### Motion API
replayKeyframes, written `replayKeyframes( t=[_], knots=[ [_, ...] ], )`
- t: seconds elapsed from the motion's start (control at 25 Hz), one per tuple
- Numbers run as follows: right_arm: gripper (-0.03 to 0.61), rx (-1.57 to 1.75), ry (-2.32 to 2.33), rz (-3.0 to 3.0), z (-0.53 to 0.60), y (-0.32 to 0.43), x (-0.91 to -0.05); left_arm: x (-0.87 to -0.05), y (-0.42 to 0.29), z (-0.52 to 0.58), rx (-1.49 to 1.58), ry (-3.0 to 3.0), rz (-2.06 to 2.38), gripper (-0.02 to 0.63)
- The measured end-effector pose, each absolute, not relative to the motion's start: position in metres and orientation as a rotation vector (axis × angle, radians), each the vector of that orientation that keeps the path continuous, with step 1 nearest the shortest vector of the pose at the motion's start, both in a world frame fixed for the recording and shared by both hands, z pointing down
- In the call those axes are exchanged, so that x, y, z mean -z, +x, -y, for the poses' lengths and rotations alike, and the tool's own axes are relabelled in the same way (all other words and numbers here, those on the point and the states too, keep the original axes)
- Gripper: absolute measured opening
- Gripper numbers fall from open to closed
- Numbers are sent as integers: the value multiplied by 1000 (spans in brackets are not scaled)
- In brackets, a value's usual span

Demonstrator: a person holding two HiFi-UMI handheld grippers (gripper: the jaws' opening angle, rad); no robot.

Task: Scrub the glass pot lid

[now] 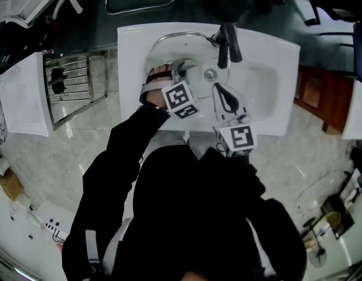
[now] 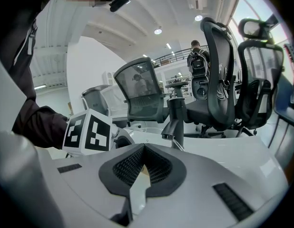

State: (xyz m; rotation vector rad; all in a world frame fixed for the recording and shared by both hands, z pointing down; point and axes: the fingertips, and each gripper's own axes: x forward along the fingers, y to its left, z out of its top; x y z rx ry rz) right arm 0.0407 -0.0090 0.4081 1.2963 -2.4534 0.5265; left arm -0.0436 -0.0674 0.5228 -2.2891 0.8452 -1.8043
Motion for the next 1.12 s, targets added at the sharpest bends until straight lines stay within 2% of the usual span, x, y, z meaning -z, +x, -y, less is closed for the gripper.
replayKeyframes(
  t=[1.12],
  knots=[
    [-11, -535, 1298, 2441, 1, 45, -412, -561, -24, 21, 1901, -2370, -665, 69]
  ],
)
